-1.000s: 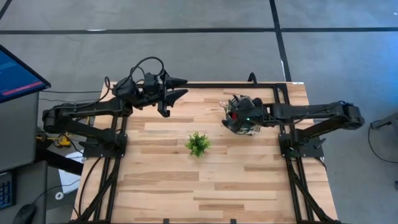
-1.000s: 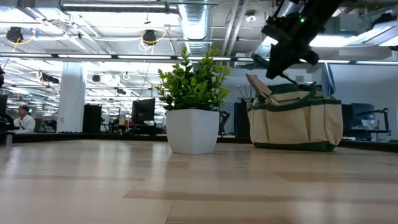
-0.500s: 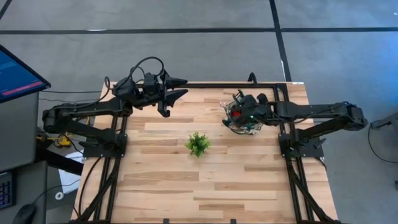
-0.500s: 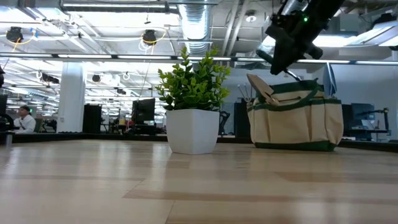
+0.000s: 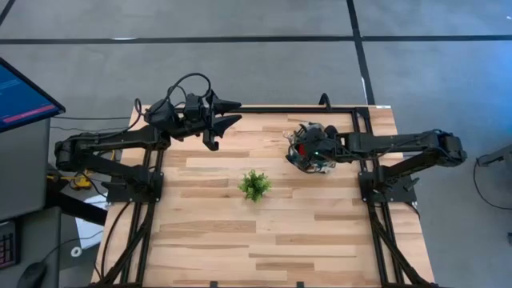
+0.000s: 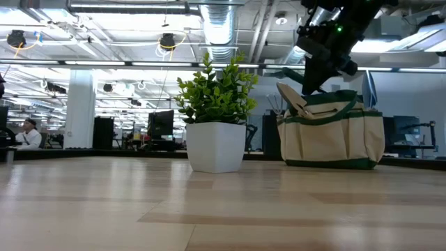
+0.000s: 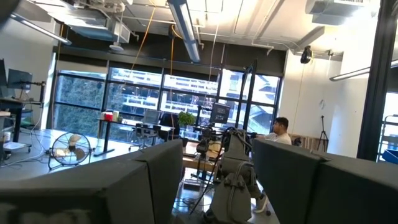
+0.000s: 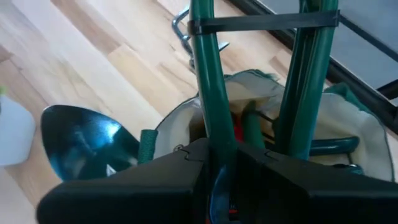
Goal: Pick & Place Garden tools in Gardening bag
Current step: Put the green fruit pruner into the brown gardening bag, then return to Home Position
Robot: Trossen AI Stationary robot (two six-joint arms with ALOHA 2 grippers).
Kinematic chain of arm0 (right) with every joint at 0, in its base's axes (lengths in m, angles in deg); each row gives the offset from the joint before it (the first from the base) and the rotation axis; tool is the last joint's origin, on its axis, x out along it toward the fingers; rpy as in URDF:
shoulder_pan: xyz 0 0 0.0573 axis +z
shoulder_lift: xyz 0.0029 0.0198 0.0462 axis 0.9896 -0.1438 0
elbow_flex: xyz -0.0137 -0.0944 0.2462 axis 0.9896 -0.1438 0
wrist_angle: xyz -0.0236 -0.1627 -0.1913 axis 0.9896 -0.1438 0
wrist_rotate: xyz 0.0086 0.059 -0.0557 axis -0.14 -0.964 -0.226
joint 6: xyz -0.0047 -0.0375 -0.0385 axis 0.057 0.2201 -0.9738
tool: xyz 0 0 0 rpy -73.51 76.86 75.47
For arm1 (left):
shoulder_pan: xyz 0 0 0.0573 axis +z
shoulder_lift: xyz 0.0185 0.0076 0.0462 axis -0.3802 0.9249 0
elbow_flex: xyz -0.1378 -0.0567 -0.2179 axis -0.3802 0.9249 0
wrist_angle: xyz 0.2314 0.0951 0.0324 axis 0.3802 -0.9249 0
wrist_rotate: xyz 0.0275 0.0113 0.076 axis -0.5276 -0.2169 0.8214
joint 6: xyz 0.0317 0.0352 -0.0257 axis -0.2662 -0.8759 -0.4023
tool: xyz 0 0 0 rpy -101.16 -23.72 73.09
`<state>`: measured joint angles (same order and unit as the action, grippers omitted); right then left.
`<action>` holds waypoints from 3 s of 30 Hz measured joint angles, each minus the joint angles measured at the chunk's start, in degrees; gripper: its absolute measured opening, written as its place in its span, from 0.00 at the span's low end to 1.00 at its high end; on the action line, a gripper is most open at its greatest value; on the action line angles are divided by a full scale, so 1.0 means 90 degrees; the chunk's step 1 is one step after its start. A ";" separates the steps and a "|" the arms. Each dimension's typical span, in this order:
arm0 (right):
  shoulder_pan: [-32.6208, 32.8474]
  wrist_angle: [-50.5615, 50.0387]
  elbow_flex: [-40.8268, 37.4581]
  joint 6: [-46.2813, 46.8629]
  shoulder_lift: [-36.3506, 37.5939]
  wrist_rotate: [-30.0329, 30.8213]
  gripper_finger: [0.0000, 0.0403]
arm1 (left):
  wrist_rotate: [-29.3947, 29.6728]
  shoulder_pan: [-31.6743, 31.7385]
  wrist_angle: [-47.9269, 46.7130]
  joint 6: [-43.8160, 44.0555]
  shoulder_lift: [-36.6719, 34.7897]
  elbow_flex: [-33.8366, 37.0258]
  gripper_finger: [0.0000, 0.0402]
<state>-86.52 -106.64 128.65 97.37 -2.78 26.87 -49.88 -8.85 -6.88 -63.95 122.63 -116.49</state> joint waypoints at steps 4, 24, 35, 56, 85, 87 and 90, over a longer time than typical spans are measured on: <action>-0.0032 0.0052 -0.0097 0.0014 0.0002 -0.0196 0.07 | 0.0000 0.0000 0.0000 -0.0001 0.0000 -0.0002 0.45; -0.0216 -0.0018 -0.0429 0.0684 0.0003 -0.0670 0.21 | 0.0000 0.0000 0.0000 0.0002 0.0000 -0.0002 0.45; -0.0522 -0.0670 -0.0061 0.0774 0.0049 -0.0664 0.60 | 0.0000 0.0000 0.0000 0.0004 0.0000 -0.0002 0.45; -0.0564 -0.2131 0.2100 -0.0711 0.0187 -0.0640 0.51 | 0.0000 0.0002 -0.0031 0.0004 0.0000 -0.0002 0.45; -0.0427 -0.0132 0.2509 -0.2873 0.1034 -0.2151 0.00 | 0.0221 -0.0008 -0.2588 -0.0953 -0.1066 -0.0010 0.01; -0.0426 0.0086 0.2509 -0.3021 0.1192 -0.2353 0.00 | 0.0258 -0.0015 -0.2744 -0.1004 -0.1379 -0.0003 0.01; -0.0421 0.0236 0.2509 -0.3093 0.1388 -0.2496 0.00 | 0.0542 -0.0067 -0.3201 -0.1004 -0.1843 -0.0009 0.00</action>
<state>-90.31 -104.52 151.23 69.53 9.72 4.40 -45.00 -9.45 -35.69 -72.99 106.05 -116.57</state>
